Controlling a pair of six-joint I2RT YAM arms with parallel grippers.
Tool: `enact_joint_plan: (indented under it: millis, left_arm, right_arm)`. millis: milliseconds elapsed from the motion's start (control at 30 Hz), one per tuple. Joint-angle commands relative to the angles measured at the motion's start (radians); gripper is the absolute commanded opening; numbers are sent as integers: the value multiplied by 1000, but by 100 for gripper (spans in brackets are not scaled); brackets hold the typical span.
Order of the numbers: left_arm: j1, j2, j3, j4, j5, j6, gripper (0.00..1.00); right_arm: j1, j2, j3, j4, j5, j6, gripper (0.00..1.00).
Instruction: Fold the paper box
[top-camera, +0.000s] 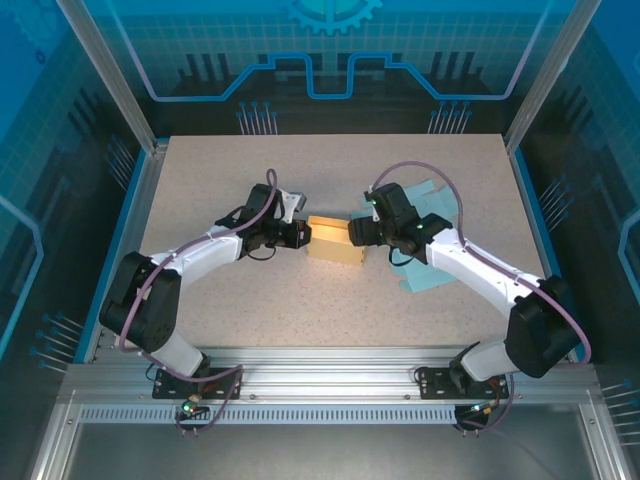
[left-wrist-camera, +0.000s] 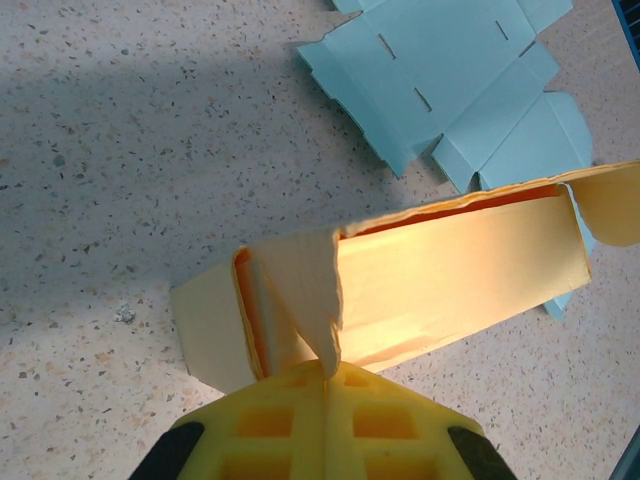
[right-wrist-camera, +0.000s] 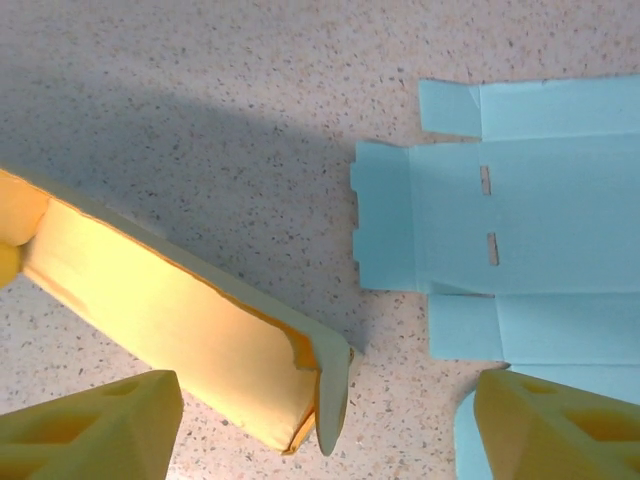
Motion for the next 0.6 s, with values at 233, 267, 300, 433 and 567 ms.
enact_joint_plan:
  millis: [233,267,300,433,567]
  left_arm:
    - [-17,29,21,-73,-46,-20,0]
    - [-18,27,20,-73,-47,-20,0]
    - [-18,27,19,-73,-47,-20,0]
    - [-19,32,16,-65,-46,-24,0]
    - [-20,39,16,-61,-43,-26,0]
  right_arm:
    - [24,32,79,-143,-32,15,43]
    - [25,38,81,-146,-32,17,41]
    - [28,43,84,-150,-32,21,40]
    - [36,68,92,-161,-24,30,40]
    - [40,102,108,-173,2,38,30]
